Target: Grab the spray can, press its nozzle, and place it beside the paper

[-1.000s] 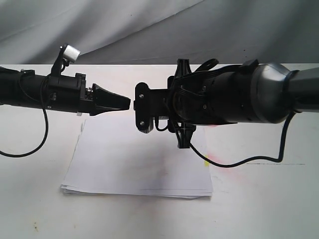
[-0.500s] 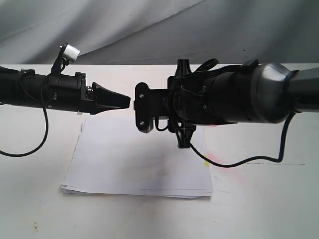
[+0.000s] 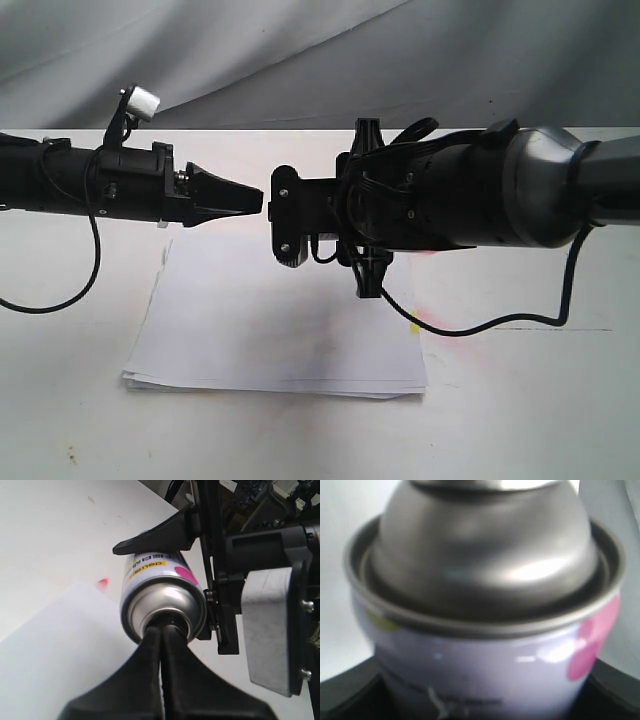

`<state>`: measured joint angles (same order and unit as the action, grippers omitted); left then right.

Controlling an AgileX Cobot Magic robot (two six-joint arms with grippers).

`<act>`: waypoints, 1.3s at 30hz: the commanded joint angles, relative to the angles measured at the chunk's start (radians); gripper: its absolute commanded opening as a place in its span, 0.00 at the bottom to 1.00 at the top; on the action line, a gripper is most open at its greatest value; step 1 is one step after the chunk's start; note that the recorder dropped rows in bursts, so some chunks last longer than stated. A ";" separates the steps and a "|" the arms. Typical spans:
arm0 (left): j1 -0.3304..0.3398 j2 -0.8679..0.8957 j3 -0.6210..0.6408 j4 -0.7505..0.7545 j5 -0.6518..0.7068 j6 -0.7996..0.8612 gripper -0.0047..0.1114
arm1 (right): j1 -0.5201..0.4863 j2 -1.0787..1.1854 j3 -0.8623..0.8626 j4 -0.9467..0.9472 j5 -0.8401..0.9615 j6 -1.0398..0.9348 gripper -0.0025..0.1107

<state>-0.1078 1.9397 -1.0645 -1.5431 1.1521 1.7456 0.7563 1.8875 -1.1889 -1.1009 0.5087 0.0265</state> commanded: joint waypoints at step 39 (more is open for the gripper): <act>-0.083 0.055 -0.011 -0.050 -0.047 0.036 0.04 | 0.004 -0.010 -0.012 -0.013 -0.012 0.005 0.02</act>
<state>-0.1738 1.9899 -1.0693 -1.5780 1.0908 1.7733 0.7563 1.8920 -1.1889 -1.0972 0.5664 0.0265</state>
